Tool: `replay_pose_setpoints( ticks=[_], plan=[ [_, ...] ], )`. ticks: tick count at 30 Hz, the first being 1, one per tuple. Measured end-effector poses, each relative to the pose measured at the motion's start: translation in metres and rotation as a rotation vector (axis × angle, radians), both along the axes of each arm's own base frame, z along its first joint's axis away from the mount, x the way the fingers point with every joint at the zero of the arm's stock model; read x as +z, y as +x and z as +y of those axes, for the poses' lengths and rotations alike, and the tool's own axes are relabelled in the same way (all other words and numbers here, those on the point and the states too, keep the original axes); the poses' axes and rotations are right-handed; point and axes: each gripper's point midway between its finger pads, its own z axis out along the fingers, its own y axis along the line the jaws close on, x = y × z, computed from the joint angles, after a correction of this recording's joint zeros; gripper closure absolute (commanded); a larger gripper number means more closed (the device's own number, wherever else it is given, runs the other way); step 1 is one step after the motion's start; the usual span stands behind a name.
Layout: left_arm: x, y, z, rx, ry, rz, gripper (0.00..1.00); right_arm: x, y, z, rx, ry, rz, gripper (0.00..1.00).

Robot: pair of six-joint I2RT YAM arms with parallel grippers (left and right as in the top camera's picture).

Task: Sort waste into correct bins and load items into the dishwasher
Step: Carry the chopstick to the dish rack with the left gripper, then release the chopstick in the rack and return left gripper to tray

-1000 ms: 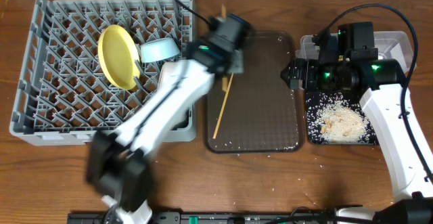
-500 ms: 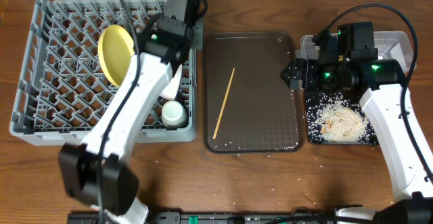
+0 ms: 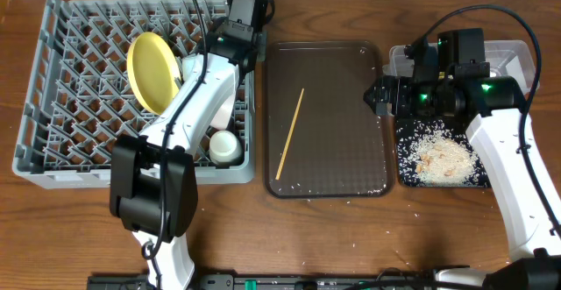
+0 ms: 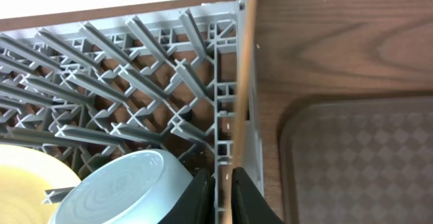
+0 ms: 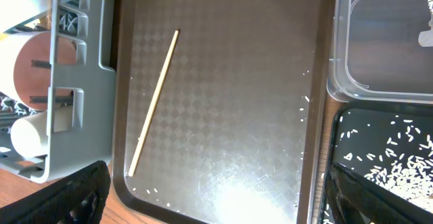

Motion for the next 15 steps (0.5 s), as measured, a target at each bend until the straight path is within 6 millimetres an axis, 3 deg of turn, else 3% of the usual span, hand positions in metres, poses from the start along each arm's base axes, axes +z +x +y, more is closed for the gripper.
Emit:
replay_pose_setpoints(
  ticks=[3, 5, 15],
  plan=[
    [0.000, 0.001, 0.004, 0.006, 0.010, -0.004, 0.56, 0.000, 0.000, 0.000, 0.000, 0.000, 0.000, 0.01],
    [0.001, 0.003, 0.006, 0.013, 0.011, -0.010, 0.49, 0.000, 0.000, 0.000, 0.000, 0.000, 0.000, 0.01],
    [0.005, -0.007, 0.006, 0.009, 0.020, 0.013, 0.48, 0.000, 0.000, 0.000, 0.000, 0.000, 0.000, 0.01]
  ],
)
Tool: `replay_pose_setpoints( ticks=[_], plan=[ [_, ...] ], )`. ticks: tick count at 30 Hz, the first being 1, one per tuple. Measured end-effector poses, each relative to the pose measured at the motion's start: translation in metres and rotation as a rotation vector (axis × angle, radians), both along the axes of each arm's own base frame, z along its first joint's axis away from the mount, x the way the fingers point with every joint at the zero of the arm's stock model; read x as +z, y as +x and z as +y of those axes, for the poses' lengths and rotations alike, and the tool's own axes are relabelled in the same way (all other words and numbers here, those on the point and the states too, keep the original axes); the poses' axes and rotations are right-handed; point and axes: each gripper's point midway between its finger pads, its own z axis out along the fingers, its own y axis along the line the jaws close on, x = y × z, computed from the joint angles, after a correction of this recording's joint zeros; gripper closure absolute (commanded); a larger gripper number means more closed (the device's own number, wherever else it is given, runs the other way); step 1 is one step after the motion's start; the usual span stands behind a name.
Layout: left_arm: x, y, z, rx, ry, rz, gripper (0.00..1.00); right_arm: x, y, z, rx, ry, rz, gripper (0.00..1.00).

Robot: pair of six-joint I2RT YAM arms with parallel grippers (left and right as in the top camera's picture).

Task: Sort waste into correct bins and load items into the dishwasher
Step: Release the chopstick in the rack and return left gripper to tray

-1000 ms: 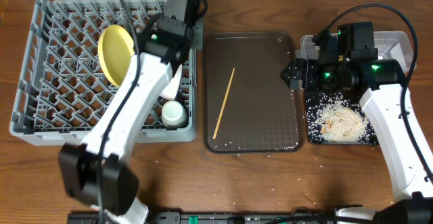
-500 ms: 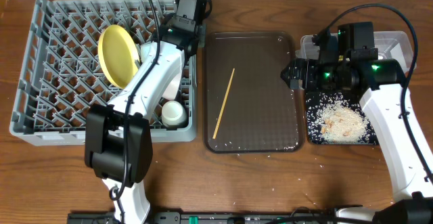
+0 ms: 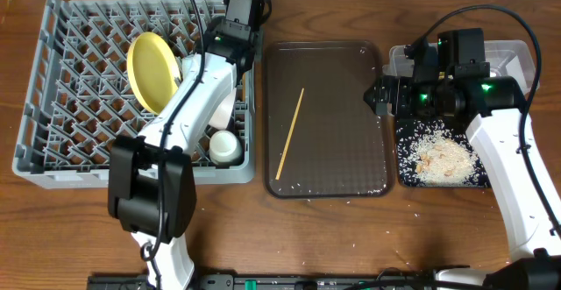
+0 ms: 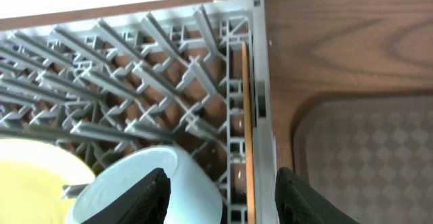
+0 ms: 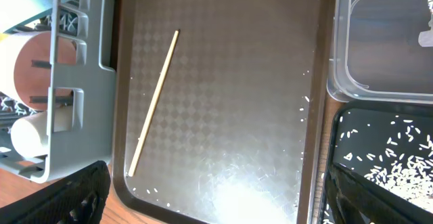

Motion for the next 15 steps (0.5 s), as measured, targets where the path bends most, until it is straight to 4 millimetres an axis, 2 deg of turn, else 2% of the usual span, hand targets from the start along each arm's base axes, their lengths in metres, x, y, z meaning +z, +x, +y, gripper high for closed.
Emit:
replay_pose_setpoints(
  ticks=[3, 5, 9, 12, 15],
  plan=[
    [0.013, -0.020, -0.006, -0.011, -0.004, 0.027, 0.48, 0.000, 0.000, 0.000, 0.000, 0.000, 0.000, 0.01],
    [0.027, -0.043, -0.017, -0.033, -0.020, 0.055, 0.48, 0.000, 0.000, 0.000, 0.000, 0.000, 0.000, 0.01],
    [0.045, -0.091, -0.059, -0.145, -0.085, 0.125, 0.48, 0.000, 0.000, 0.000, 0.000, 0.000, 0.000, 0.01],
    [0.033, -0.123, -0.088, -0.230, -0.105, 0.228, 0.48, 0.000, 0.000, 0.000, 0.000, 0.000, 0.000, 0.01],
    [0.008, -0.141, -0.111, -0.287, -0.109, 0.329, 0.48, 0.000, 0.000, 0.000, 0.000, 0.000, 0.000, 0.01]
  ],
)
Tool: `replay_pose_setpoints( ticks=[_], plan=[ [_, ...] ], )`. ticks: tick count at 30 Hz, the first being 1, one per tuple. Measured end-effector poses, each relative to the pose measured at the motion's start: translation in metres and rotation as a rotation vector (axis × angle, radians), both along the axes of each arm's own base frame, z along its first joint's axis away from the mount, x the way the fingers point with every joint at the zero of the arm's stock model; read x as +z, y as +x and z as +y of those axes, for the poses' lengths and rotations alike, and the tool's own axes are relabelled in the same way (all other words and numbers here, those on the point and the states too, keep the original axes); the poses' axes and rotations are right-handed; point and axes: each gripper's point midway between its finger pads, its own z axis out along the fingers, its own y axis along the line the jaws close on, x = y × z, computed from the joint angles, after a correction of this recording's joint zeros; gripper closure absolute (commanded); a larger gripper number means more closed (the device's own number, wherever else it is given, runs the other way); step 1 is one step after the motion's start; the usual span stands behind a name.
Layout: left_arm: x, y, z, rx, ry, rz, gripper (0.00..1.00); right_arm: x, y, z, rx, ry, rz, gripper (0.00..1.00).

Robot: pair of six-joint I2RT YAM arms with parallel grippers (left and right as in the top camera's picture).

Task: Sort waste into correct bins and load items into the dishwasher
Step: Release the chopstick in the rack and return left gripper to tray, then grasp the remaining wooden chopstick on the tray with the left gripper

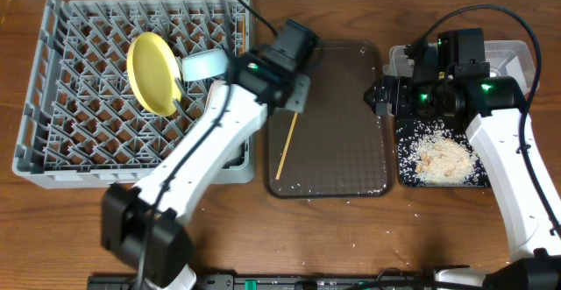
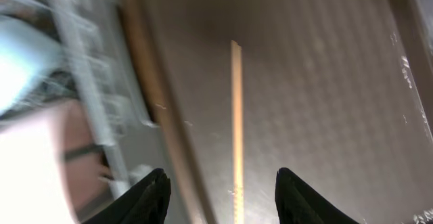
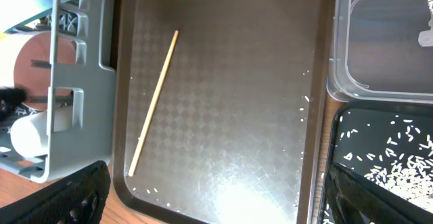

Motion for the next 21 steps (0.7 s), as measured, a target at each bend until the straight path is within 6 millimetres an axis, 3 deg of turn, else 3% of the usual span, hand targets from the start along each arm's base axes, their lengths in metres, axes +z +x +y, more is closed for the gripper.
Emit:
replay_pose_setpoints(
  ticks=[7, 12, 21],
  plan=[
    [-0.072, -0.021, -0.024, -0.003, 0.027, 0.200, 0.48, 0.000, 0.000, 0.000, 0.000, 0.000, 0.000, 0.01],
    [-0.110, -0.034, -0.033, -0.005, 0.017, 0.328, 0.48, 0.000, 0.000, 0.000, 0.000, 0.000, 0.000, 0.01],
    [-0.132, -0.047, -0.035, 0.001, 0.016, 0.423, 0.48, 0.000, 0.000, 0.000, 0.000, 0.000, 0.000, 0.01]
  ],
)
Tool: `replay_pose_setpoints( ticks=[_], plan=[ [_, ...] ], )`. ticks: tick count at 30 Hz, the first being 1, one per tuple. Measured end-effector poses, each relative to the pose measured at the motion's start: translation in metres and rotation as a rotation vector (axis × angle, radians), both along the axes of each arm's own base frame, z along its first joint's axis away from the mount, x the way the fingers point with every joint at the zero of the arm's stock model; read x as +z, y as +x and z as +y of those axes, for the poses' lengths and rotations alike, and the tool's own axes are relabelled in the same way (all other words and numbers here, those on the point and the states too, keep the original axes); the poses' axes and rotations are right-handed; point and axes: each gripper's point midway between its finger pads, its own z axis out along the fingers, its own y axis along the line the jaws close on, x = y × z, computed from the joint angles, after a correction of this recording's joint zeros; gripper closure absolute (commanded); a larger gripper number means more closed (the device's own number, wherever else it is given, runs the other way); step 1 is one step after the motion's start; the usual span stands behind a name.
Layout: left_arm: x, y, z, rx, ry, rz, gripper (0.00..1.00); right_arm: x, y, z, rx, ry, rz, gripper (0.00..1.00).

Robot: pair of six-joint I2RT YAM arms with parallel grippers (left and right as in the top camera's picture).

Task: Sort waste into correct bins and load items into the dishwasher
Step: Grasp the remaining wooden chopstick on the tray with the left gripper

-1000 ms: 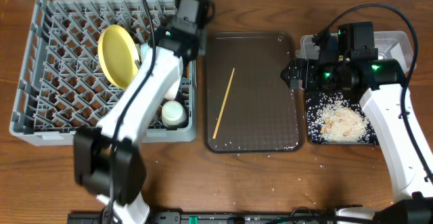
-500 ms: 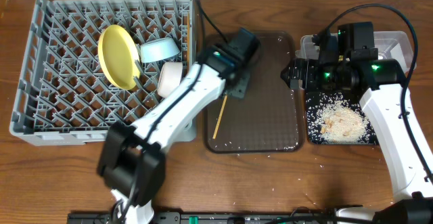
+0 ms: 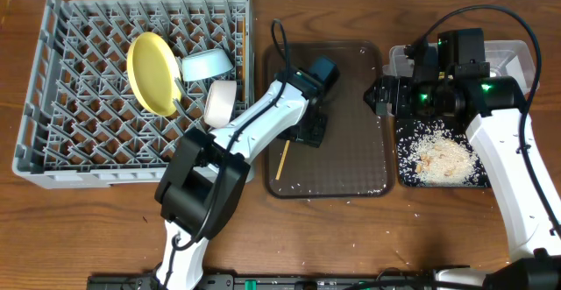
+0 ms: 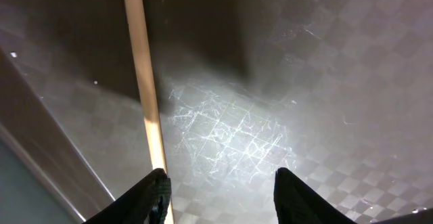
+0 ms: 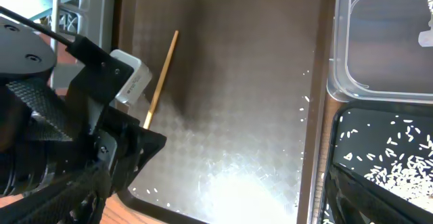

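Observation:
A wooden chopstick (image 4: 144, 92) lies on the brown tray (image 3: 351, 163); its lower part shows beside my left arm (image 3: 282, 162). My left gripper (image 4: 223, 197) hangs open, low over the tray (image 3: 308, 130), and the chopstick runs along the inner side of its left finger (image 4: 152, 195). Nothing is between the jaws. My right gripper (image 5: 210, 197) is open and empty over the tray's right edge (image 3: 381, 95). The grey dish rack (image 3: 35, 163) holds a yellow plate (image 3: 151, 71), a blue bowl (image 3: 207, 64) and a white cup (image 3: 219, 102).
A thin stick (image 3: 248, 5) stands at the rack's far right edge. A black bin (image 3: 401, 172) with rice and scraps sits right of the tray, with a clear bin (image 3: 517, 55) behind it. Rice grains dot the tray's front edge.
My left gripper was open, high over the tray's upper left. It is now lower and nearer the tray's middle, open, with its left finger beside the chopstick. The right arm is unchanged.
My left gripper was shut on a chopstick at the rack's far right edge. Then it was open with that chopstick lying in the rack's edge. Then it was over the tray, and now sits low beside the second chopstick.

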Motion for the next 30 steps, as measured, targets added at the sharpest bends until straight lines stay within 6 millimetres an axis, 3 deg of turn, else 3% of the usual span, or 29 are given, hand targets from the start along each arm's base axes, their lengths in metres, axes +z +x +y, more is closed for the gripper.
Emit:
replay_pose_setpoints(
  ticks=[13, 19, 30],
  plan=[
    [-0.034, 0.011, 0.003, 0.010, 0.047, -0.004, 0.54, 0.000, 0.000, 0.000, 0.000, 0.000, 0.000, 0.01],
    [-0.034, 0.021, 0.007, 0.028, 0.042, -0.026, 0.55, 0.000, 0.000, 0.000, 0.000, 0.000, 0.000, 0.01],
    [-0.031, 0.019, 0.013, 0.016, 0.057, -0.020, 0.54, 0.000, 0.000, 0.000, 0.000, 0.000, 0.000, 0.01]
  ],
)
